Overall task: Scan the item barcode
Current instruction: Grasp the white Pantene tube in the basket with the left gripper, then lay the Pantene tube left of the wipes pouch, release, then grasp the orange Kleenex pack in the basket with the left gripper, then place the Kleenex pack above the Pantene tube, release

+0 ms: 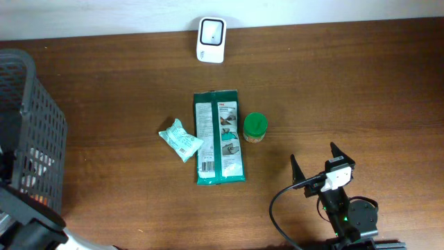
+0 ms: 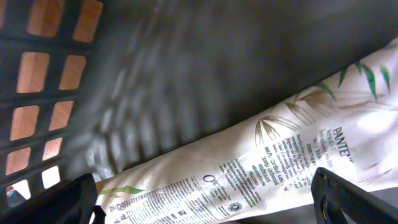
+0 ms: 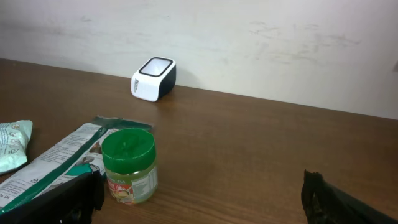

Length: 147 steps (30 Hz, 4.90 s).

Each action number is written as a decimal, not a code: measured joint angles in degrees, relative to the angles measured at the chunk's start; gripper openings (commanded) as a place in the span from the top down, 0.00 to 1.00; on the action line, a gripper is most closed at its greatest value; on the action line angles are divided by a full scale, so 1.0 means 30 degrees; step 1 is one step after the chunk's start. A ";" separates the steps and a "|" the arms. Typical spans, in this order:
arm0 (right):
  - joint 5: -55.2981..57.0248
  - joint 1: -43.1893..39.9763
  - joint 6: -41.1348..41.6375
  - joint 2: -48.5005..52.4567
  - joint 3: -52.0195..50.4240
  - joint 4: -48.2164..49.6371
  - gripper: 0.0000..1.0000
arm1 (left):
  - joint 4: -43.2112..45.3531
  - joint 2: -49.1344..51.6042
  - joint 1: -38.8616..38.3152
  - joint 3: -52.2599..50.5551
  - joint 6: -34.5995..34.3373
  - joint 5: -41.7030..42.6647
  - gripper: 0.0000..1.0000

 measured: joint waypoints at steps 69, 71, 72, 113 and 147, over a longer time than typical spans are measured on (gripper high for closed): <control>0.0000 0.0000 -0.0007 0.0000 -0.0015 0.0022 0.02 | -0.3191 -0.2142 -1.6349 0.0080 -0.9377 0.6521 1.00; -0.0007 0.0000 0.0007 0.0029 -0.0015 0.0044 0.02 | -0.0721 -0.2098 -1.6400 -0.2827 -1.0200 0.6543 1.00; 0.0000 0.0000 0.0015 0.0015 -0.0015 0.0058 0.02 | 0.0517 -0.2098 -1.6407 -0.3789 -1.0462 0.6550 0.99; 0.0000 0.0000 0.0007 0.0000 -0.0015 0.0044 0.02 | -0.4167 -0.2871 -0.0219 0.1246 -1.2407 0.3738 0.32; 0.0000 0.0000 0.0007 0.0007 -0.0015 0.0036 0.02 | -0.3942 -1.1992 -1.1081 0.5319 -1.3500 0.4685 1.00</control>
